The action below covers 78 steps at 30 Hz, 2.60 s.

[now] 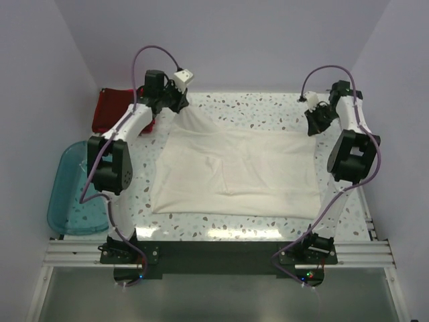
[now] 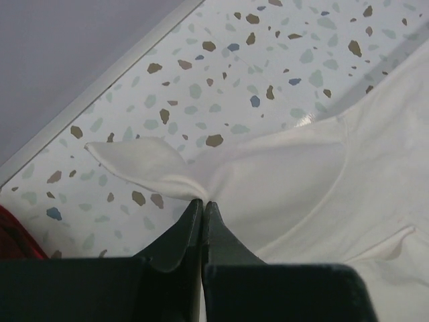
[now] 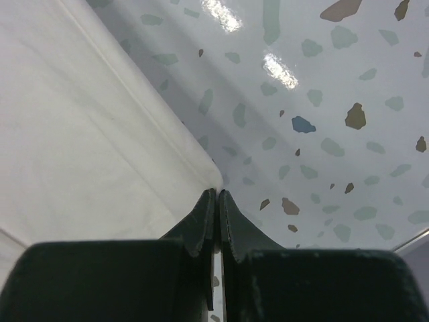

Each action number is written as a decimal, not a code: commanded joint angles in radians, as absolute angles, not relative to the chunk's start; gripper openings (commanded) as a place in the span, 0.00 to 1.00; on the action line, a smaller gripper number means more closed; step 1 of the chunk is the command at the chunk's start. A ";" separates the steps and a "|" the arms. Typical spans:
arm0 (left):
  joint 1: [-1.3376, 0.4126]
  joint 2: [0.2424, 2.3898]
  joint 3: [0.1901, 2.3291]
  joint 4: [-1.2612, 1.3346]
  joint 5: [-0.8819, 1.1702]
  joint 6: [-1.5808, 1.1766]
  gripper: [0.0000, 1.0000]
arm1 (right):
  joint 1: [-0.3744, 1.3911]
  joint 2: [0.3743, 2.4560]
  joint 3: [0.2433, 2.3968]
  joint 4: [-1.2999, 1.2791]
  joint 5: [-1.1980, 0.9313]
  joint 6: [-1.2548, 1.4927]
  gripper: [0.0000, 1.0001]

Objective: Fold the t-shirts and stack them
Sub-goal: Fold the tshirt

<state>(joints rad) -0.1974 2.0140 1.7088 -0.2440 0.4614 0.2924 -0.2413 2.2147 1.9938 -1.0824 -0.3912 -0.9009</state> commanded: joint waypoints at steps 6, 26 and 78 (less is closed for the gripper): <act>-0.186 1.786 1.470 -0.258 0.482 0.377 0.00 | -0.250 2.028 1.846 -1.123 -0.439 -1.012 0.00; -0.207 1.339 1.046 -0.500 0.448 0.284 0.00 | -0.276 1.763 1.464 -1.086 -0.408 -1.213 0.00; -0.233 1.400 0.976 -0.528 0.328 0.336 0.00 | -0.276 1.686 1.264 -0.987 -0.341 -1.247 0.00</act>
<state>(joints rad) -0.2363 1.3933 0.9424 -0.5102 0.3244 0.3092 -0.2707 1.6981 1.2694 -1.0317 -0.3599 -1.2415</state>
